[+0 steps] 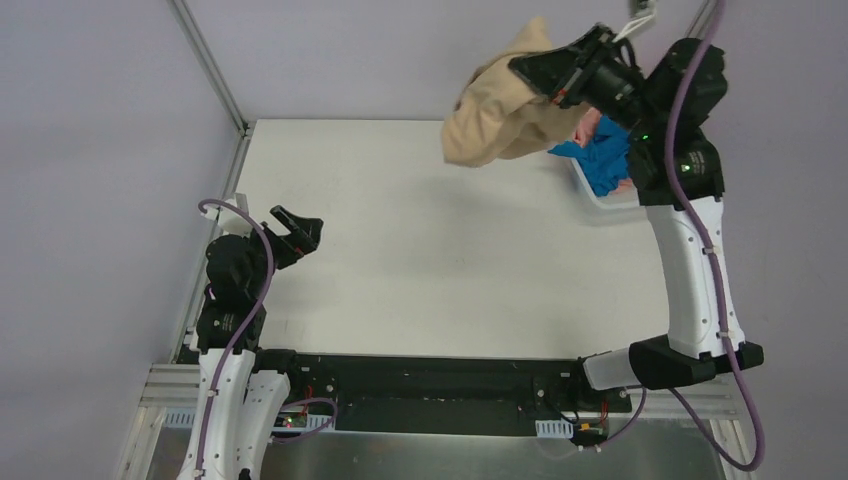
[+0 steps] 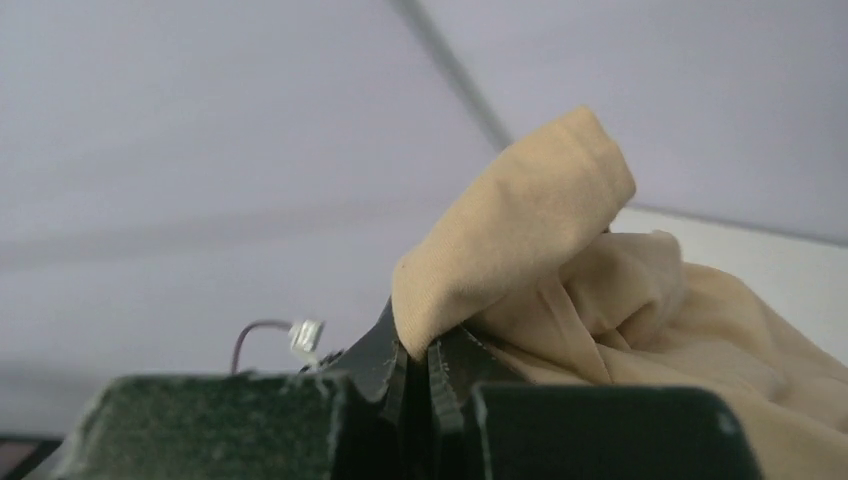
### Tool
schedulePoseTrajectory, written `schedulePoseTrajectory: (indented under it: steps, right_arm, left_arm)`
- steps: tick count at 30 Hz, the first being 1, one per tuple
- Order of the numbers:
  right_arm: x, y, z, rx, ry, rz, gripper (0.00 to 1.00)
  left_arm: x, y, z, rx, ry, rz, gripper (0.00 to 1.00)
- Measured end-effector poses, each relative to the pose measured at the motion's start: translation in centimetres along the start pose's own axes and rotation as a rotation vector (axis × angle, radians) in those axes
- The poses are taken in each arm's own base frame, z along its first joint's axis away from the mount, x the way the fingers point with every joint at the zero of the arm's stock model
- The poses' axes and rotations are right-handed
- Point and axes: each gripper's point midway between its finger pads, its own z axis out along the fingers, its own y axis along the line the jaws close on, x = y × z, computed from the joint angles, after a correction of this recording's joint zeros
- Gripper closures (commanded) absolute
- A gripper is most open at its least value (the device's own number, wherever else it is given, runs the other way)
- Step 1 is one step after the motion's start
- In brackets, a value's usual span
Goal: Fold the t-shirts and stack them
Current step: Move the tshirt to the center of the board
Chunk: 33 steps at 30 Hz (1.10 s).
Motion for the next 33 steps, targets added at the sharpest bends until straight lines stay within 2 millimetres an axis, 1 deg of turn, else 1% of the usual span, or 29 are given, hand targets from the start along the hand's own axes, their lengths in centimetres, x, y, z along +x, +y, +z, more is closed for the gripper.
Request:
schedulePoseTrajectory:
  steps: [2,4,6,7,8,10,11,12,13,14,15,16,17,19,20,21,23,25,27,29,30,33]
  right_arm:
    - [3.6,2.3,1.0,-0.095,0.114,0.033,1.00]
    - [6.8,3.9,1.4,-0.166,0.215,0.058,1.00]
    - [9.4,4.2,1.4,-0.194,0.288,0.073,1.00]
    - [10.8,3.7,1.2,-0.188,0.321,0.077,0.97]
    - [12.6,2.4,1.0,-0.160,0.356,0.075,0.93]
    - [15.6,-0.9,0.6,-0.067,0.399,0.067,0.83]
    - [17.4,-3.5,0.5,0.015,0.408,0.051,0.76]
    - [19.4,-6.8,0.1,0.124,0.421,0.035,0.73]
    - [21.2,-10.2,-0.3,0.243,0.428,0.014,0.55]
    - [22.9,-14.0,-1.0,0.378,0.440,-0.011,0.43]
    - [24.4,-17.7,-1.9,0.516,0.455,-0.037,0.29]
    - [25.5,-21.1,-3.0,0.648,0.470,-0.068,0.07]
    - [26.5,-24.0,-4.3,0.773,0.488,-0.099,0.01]
    - [27.2,-27.7,-6.6,0.954,0.504,-0.143,0.00]
    - [27.2,-28.7,-7.7,1.019,0.502,-0.165,0.00]
    - [27.0,-29.3,-8.5,1.065,0.494,-0.178,0.00]
    - [26.5,-29.3,-9.4,1.100,0.452,-0.173,0.00]
    - [26.4,-28.7,-10.3,1.100,0.412,-0.143,0.00]
    - [26.8,-27.8,-11.5,1.082,0.387,-0.093,0.00]
    - [27.8,-26.9,-12.5,1.049,0.384,-0.040,0.00]
    - [28.5,-26.6,-13.1,1.032,0.394,-0.009,0.00]
    - [31.5,-25.5,-14.4,0.980,0.454,0.079,0.00]
  left_arm:
    - [-0.1,0.4,0.0,-0.021,-0.008,-0.016,0.00]
    - [-0.1,0.8,0.1,-0.046,-0.015,-0.036,0.00]
    - [-0.1,1.3,0.1,-0.078,-0.019,-0.057,0.00]
    - [0.0,1.8,0.1,-0.103,-0.019,-0.069,0.00]
    - [0.2,2.2,0.2,-0.126,-0.017,-0.083,0.00]
    - [0.4,3.2,0.2,-0.185,-0.018,-0.114,0.00]
    - [0.6,3.7,0.2,-0.209,-0.013,-0.125,0.00]
    - [0.9,4.3,0.1,-0.243,-0.007,-0.141,0.00]
    - [1.2,4.7,0.2,-0.264,0.000,-0.150,0.00]
    - [1.5,5.1,0.2,-0.290,0.008,-0.162,0.00]
    - [1.8,5.6,0.2,-0.313,0.020,-0.172,0.00]
    - [2.2,5.9,0.2,-0.335,0.032,-0.181,0.00]
    - [2.6,6.3,0.3,-0.353,0.048,-0.190,0.00]
    - [3.4,6.9,0.5,-0.387,0.082,-0.199,0.00]
    - [3.9,7.2,0.6,-0.401,0.098,-0.203,0.00]
    - [4.5,7.7,0.7,-0.419,0.120,-0.207,0.00]
    - [6.0,8.6,0.9,-0.459,0.164,-0.221,0.00]
    - [7.4,9.6,0.9,-0.496,0.208,-0.226,0.00]
    - [8.7,10.5,0.7,-0.534,0.253,-0.228,0.00]
    - [9.8,11.3,0.6,-0.569,0.288,-0.227,0.00]
    - [9.9,11.5,0.5,-0.579,0.294,-0.226,0.02]
    - [10.8,12.1,0.8,-0.614,0.330,-0.225,0.06]
